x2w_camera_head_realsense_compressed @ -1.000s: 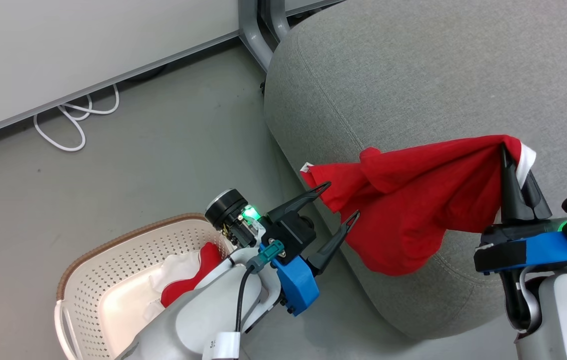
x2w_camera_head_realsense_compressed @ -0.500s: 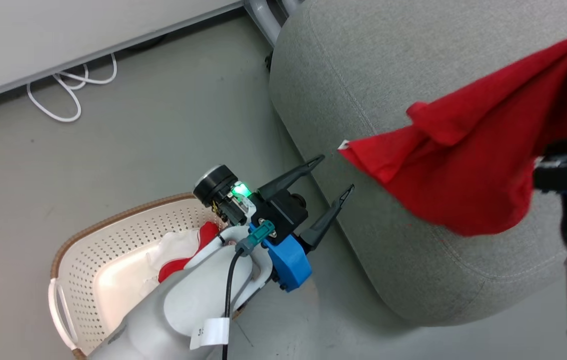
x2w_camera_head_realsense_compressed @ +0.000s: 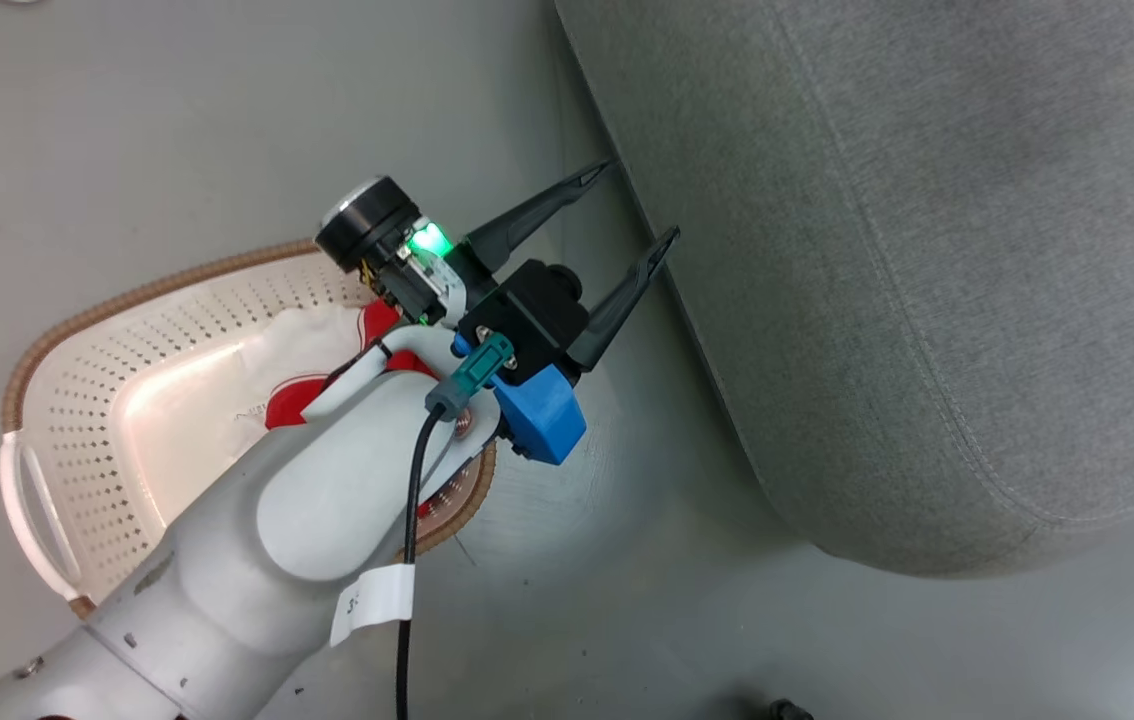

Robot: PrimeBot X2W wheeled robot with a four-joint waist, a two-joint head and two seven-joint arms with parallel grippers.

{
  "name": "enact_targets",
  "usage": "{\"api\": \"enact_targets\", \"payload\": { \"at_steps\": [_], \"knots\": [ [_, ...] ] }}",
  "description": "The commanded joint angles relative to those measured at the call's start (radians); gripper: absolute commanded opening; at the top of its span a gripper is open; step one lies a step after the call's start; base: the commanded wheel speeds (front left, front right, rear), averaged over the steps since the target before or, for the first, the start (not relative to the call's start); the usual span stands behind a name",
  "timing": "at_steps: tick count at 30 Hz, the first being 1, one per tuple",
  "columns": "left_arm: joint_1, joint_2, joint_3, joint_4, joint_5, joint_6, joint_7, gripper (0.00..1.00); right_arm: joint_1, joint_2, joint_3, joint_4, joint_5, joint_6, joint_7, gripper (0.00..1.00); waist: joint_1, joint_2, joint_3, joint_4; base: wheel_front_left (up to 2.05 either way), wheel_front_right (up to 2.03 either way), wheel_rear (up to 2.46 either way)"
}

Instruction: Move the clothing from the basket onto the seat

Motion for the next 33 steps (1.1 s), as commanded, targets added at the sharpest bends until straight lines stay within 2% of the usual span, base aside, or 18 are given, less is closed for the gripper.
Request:
{"api": "enact_targets", "payload": {
  "at_steps": [1,5,9,12,21,29,30,31,32,33],
  "knots": [
    [-0.024,0.011,0.007,-0.010,0.007,0.003,0.004,1.00,-0.022,-0.017,-0.011,0.018,0.002,0.000,-0.001,0.00,-0.0001,0.0000,0.078,0.004,0.00,0.00,0.00],
    [-0.052,0.037,0.004,-0.049,0.022,0.005,0.024,1.00,-0.063,-0.079,-0.068,0.088,0.000,0.000,-0.001,0.00,-0.0001,0.0000,0.139,0.004,0.00,0.00,0.00],
    [-0.072,0.058,0.004,-0.085,0.030,0.007,0.039,1.00,-0.057,-0.095,-0.093,0.176,-0.011,0.000,-0.001,0.00,-0.0001,0.0000,0.180,0.005,0.00,0.00,0.00],
    [-0.078,0.067,0.005,-0.106,0.031,0.012,0.043,1.00,-0.033,-0.079,-0.095,0.247,-0.023,0.000,-0.001,0.00,-0.0001,0.0000,0.197,0.011,0.00,0.00,0.00],
    [-0.089,0.066,0.002,-0.134,0.028,0.029,0.037,1.00,0.031,0.024,-0.098,0.406,-0.068,0.000,-0.001,0.00,-0.0001,0.0000,0.221,0.051,0.00,0.00,0.00],
    [-0.093,0.069,0.000,-0.132,0.020,0.035,0.026,1.00,0.043,0.052,-0.091,0.536,-0.059,0.000,-0.001,0.00,-0.0001,0.0000,0.221,0.066,0.00,0.00,0.00],
    [-0.093,0.069,-0.001,-0.131,0.019,0.036,0.025,1.00,0.044,0.057,-0.092,0.541,-0.055,0.000,-0.001,0.35,-0.0001,0.0000,0.218,0.064,0.00,0.00,0.00],
    [-0.091,0.069,-0.002,-0.129,0.018,0.037,0.023,1.00,0.048,0.063,-0.097,0.541,-0.051,0.000,-0.001,0.87,-0.0001,0.0000,0.213,0.062,0.00,0.00,0.00],
    [-0.088,0.069,-0.003,-0.126,0.017,0.037,0.021,1.00,0.057,0.068,-0.101,0.534,-0.049,0.000,-0.001,1.00,-0.0001,0.0000,0.206,0.060,0.00,0.00,0.00],
    [-0.085,0.067,-0.004,-0.124,0.016,0.038,0.019,1.00,0.070,0.072,-0.103,0.525,-0.049,0.000,-0.001,1.00,-0.0001,0.0000,0.198,0.058,0.00,0.00,0.00]
  ]
}}
